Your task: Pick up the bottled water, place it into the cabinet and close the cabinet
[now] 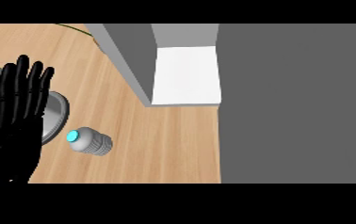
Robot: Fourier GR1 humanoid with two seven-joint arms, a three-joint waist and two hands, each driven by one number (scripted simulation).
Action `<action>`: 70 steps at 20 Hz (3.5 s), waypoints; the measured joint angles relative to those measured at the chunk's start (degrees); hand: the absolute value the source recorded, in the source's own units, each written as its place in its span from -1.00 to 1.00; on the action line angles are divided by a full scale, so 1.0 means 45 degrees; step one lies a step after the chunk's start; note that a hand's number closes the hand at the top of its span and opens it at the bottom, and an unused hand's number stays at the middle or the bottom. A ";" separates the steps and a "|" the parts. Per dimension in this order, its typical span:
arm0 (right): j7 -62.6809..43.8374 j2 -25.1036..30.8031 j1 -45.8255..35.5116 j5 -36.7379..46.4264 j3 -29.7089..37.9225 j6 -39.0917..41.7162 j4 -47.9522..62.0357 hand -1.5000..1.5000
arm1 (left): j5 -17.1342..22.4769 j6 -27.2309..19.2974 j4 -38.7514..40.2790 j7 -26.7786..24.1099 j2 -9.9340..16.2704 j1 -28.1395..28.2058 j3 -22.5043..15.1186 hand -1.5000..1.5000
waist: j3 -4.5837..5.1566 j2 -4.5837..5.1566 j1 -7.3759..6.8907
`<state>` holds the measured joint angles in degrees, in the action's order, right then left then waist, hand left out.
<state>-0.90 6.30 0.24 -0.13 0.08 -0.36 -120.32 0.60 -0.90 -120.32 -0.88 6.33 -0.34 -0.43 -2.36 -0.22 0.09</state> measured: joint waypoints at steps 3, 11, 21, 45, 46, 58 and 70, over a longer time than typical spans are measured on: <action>0.0090 -0.0157 0.0023 -0.0170 0.0025 -0.0051 -0.0175 -1.00 | 0.1057 0.1091 -0.0013 -0.0207 0.0578 0.0107 0.0287 -1.00 | 0.0280 0.0017 -0.0016; -0.1433 -0.0434 0.1857 -0.1429 -0.0853 0.0472 -0.1551 -1.00 | 0.5911 0.5269 0.1087 0.0428 0.2709 0.1558 0.1213 -1.00 | 0.0518 -0.0001 0.0032; -0.2347 -0.0522 0.5359 -0.1804 -0.2044 0.1023 -0.4288 -1.00 | 0.9477 0.7988 0.1223 0.1372 0.4455 0.3673 0.3601 -1.00 | 0.0525 -0.0005 0.0013; 0.0427 -0.0171 0.9787 -0.0904 -0.3382 0.2144 -0.5054 -1.00 | 0.3491 0.9172 0.6462 -0.1726 0.2188 0.2008 0.4265 -1.00 | 0.0537 0.0018 0.0236; 0.0618 -0.0136 1.0007 -0.0897 -0.3430 0.2229 -0.5064 -1.00 | 0.3227 0.9173 0.6989 -0.1989 0.2179 0.1732 0.4261 -1.00 | 0.0538 0.0018 0.0265; 0.1765 0.0058 1.1241 -0.0782 -0.3701 0.2537 -0.5086 -1.00 | -0.0102 0.7898 1.2594 -0.6021 0.1794 -0.0279 0.3906 -1.00 | 0.0548 0.0045 0.0292; 0.2616 0.0301 1.1938 -0.0734 -0.3731 0.2860 -0.5003 -1.00 | -0.1350 0.7379 1.8058 -0.8587 0.2282 -0.2188 0.3144 -1.00 | 0.0572 0.0090 0.0410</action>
<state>10.87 7.66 53.96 -3.43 -16.71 12.51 -142.83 -5.47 32.31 -39.06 -39.52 16.60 -10.18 13.72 0.21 0.19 1.94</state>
